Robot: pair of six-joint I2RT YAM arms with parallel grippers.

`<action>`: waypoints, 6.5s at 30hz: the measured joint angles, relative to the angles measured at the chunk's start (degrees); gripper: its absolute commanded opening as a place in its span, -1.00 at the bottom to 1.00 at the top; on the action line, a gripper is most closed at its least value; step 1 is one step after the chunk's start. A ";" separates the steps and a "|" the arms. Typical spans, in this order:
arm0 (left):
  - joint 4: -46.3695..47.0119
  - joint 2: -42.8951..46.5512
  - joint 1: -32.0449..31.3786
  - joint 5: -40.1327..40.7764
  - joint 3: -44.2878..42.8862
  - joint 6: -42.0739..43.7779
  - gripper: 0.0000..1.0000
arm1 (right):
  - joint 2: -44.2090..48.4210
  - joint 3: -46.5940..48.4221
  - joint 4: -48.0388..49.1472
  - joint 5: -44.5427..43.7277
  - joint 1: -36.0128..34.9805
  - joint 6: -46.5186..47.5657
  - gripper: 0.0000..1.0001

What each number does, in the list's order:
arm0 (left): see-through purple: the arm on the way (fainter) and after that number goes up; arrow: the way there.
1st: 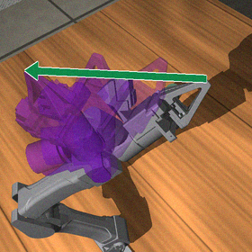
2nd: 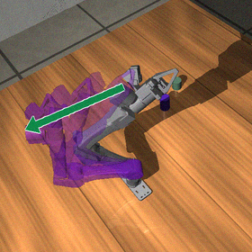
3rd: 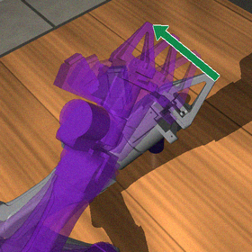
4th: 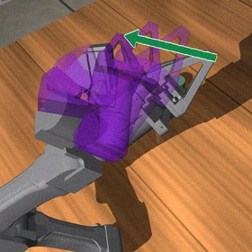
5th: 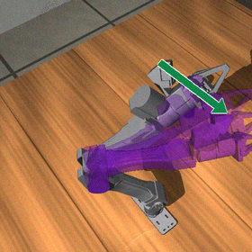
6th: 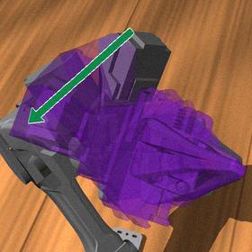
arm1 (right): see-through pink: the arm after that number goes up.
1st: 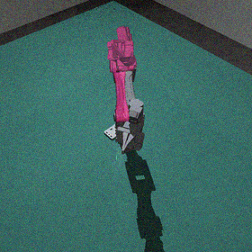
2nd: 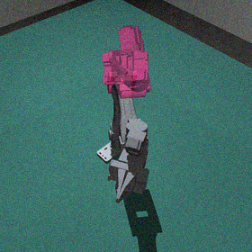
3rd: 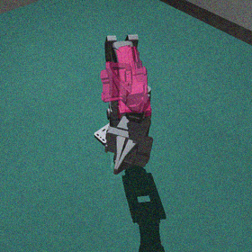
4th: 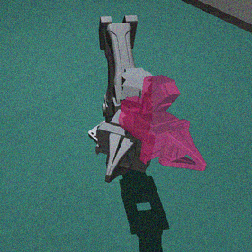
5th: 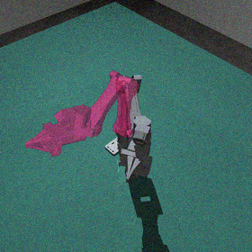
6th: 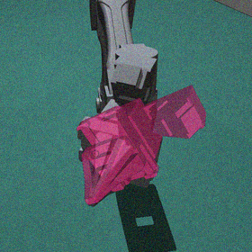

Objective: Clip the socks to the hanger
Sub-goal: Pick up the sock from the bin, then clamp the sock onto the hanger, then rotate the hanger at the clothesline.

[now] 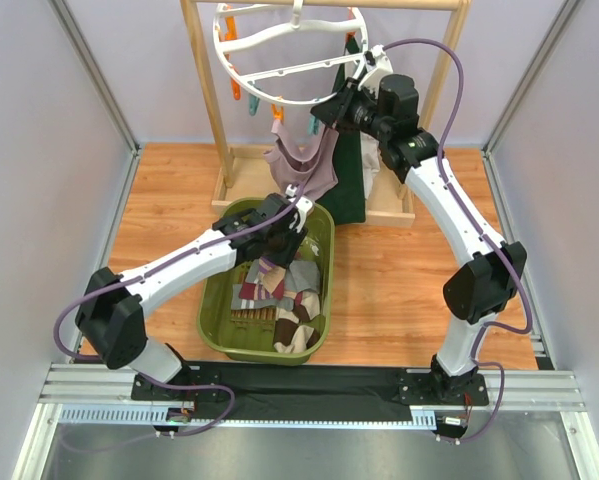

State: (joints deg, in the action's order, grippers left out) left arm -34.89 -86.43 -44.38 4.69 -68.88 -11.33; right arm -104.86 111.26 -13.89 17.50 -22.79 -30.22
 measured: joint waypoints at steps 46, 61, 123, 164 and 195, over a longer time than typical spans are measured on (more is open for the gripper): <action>0.94 -3.37 -0.15 3.48 0.90 -0.55 -0.86 | 0.24 -0.37 0.07 0.66 0.11 -1.03 -0.99; 11.56 17.16 6.56 -10.60 2.84 -4.02 -1.00 | 1.25 -0.37 -0.04 2.12 0.11 -1.03 -0.99; 101.22 -20.87 27.47 -59.28 -6.23 -86.49 -1.00 | 2.75 -4.35 11.32 13.42 1.68 -8.76 -0.99; 103.34 -25.59 27.10 -55.80 -13.60 -93.92 -1.00 | 2.97 -4.85 13.79 15.26 1.86 -9.53 0.05; 42.45 10.62 26.05 -45.31 -0.94 -34.34 0.32 | 16.85 -12.09 -2.86 8.04 -0.04 3.93 0.84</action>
State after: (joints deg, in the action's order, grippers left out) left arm 7.55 -75.81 -18.33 -40.62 -69.82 -45.67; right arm -88.01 99.18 -16.75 25.54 -22.83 -26.28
